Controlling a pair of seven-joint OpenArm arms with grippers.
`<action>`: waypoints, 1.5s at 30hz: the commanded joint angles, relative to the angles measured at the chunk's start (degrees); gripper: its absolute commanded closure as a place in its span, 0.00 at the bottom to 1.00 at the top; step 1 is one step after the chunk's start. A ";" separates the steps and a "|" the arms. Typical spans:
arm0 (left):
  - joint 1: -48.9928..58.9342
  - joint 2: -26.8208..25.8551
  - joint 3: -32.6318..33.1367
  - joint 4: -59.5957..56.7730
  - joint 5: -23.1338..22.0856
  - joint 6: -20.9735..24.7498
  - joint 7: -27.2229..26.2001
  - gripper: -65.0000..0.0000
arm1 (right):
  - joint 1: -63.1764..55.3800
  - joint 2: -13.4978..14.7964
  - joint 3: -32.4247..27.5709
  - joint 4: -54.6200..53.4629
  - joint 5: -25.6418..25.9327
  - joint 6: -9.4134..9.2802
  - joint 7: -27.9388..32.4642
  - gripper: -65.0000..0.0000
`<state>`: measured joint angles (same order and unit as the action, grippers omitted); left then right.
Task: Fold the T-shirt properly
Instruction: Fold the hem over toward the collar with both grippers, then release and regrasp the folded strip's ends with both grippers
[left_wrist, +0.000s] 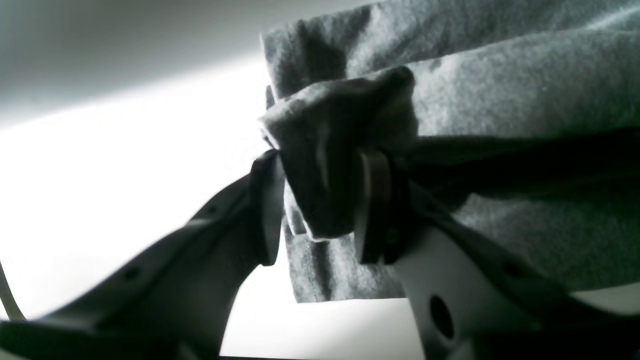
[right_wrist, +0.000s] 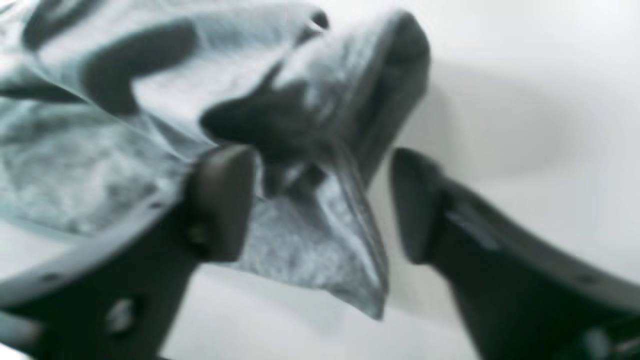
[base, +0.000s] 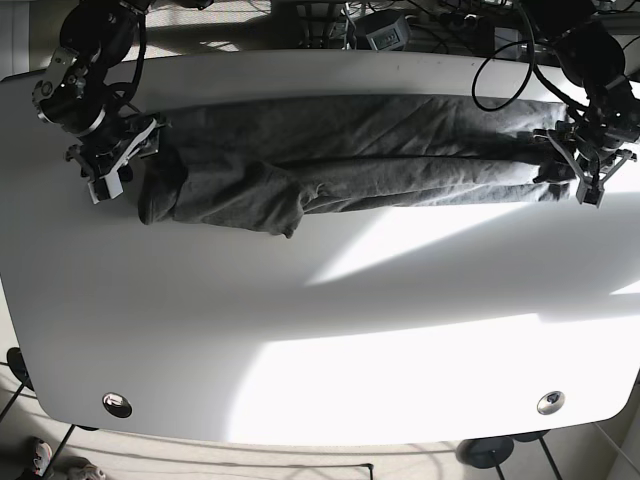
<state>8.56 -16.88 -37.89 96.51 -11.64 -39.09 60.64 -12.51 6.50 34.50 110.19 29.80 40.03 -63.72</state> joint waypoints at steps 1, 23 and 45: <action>-0.78 -1.62 -0.48 1.12 -0.27 0.01 -0.64 0.73 | 0.43 0.31 0.00 0.89 3.47 -0.03 -1.37 0.16; -0.43 -1.88 -0.05 -4.86 -0.27 -0.43 -4.25 0.81 | 5.88 -2.94 -7.73 -9.93 4.62 -0.03 -2.43 0.97; 1.16 -5.84 -0.48 -4.77 -0.54 -0.51 -5.04 0.89 | -6.61 1.72 3.34 -1.84 17.10 -0.03 -14.03 0.97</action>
<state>10.02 -21.61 -37.87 90.63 -11.99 -39.77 56.12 -19.29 7.46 37.52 107.44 46.06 39.92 -78.67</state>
